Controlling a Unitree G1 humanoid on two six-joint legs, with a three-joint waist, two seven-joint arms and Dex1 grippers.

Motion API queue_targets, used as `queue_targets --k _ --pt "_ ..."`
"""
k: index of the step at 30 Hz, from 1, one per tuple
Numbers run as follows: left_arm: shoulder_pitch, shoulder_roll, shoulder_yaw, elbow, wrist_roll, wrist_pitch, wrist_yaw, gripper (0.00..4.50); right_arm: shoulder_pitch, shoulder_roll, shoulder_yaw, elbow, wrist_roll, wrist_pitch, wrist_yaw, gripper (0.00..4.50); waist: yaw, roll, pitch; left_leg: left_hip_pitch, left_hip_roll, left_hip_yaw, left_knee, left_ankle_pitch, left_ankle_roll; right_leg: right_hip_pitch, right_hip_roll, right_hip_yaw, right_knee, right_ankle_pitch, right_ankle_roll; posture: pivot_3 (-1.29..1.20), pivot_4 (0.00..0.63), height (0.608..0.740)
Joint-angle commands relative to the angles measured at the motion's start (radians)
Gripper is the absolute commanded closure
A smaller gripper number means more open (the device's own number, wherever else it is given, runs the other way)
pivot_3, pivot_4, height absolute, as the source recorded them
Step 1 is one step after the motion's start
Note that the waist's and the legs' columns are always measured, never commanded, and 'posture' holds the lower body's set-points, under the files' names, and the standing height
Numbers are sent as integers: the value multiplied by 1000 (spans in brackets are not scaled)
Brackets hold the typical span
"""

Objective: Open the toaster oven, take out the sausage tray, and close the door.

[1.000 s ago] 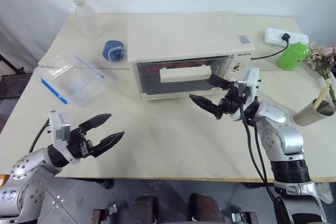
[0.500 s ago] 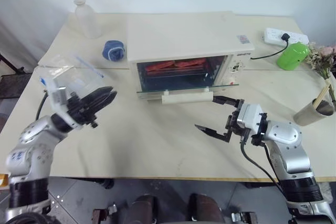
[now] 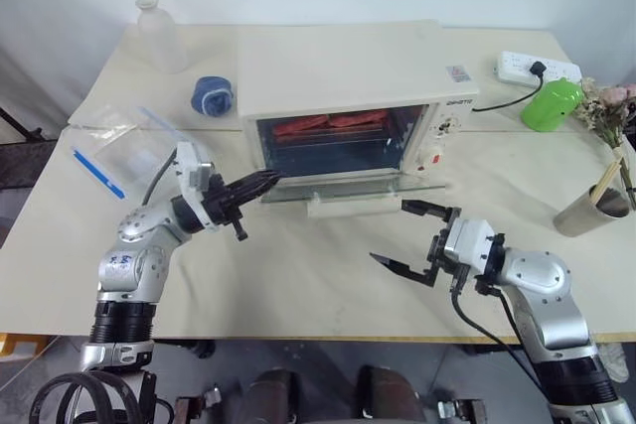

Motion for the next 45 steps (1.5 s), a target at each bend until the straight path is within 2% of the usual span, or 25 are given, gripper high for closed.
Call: queue_targets --k 1,4,6,10,15,19,22,26,31,36,39,42,45 --pt "28 0 -14 0 30 -35 -28 4477 106 -21 -74 -27 -15 -43 -48 0 8 0 0 0 0 0 0 0 0 0 0 0 0 0 0 0 150 740" --pt "78 21 -30 -4 72 -62 -46 4477 257 -53 -196 56 -49 -97 -100 0 18 0 0 0 -1 0 0 0 0 0 -1 0 -1 0 0 0 150 740" --pt "106 27 -36 -13 95 -80 -45 4477 295 -69 -252 86 -66 -126 -134 0 19 0 0 0 -1 1 0 0 1 1 -1 1 -2 0 0 0 150 740" --pt "169 20 -44 -38 131 -104 -21 4477 223 -112 -315 72 -87 -99 -211 0 5 0 0 2 1 7 0 0 1 1 0 5 -3 0 0 0 150 740" --pt "218 -2 -38 -55 142 -132 8 4477 49 -113 -214 67 -165 -116 -243 0 -5 0 0 4 5 8 0 1 -1 0 4 8 -1 1 -1 0 150 740" --pt "263 -6 -19 -84 124 -141 20 4477 -80 -75 -99 35 -312 -37 -329 0 -3 0 0 3 5 8 -1 0 -2 -2 4 8 -1 1 -1 0 150 740" --pt "316 -13 29 -126 99 -159 46 3936 -190 -23 17 32 -433 -10 -374 0 -9 0 -1 2 5 8 0 0 -2 -2 4 8 -1 1 -1 0 150 740" --pt "491 13 169 -281 3 -131 70 2782 -472 151 223 221 -754 -3 -604 0 -33 0 0 1 8 9 0 -1 -3 -4 6 9 0 0 -2 0 150 740" --pt "564 11 250 -370 -57 -105 123 1541 -602 214 296 390 -853 5 -711 0 -23 -1 0 0 9 4 2 -1 -5 -9 7 11 11 -1 -4 0 150 740" --pt "628 11 317 -468 -112 -70 177 50 -747 264 369 585 -940 34 -795 0 -37 -2 -1 -2 7 4 1 -1 -5 -11 7 14 10 -1 -4 0 150 740" --pt "637 11 314 -494 -110 -61 193 18 -778 277 373 636 -945 35 -842 0 -39 -2 -1 -2 9 5 1 -1 -6 -12 9 14 11 -1 -4 0 150 740" --pt "627 4 302 -520 -104 -62 216 0 -823 285 403 709 -976 34 -876 554 -41 -2 -1 -2 9 7 1 -1 -6 -14 9 15 14 -1 -5 0 150 740" --pt "617 5 291 -532 -105 -53 230 0 -841 282 422 737 -990 23 -899 1538 -41 -2 -1 -2 9 8 1 -1 -6 -15 9 16 14 -1 -5 0 150 740"
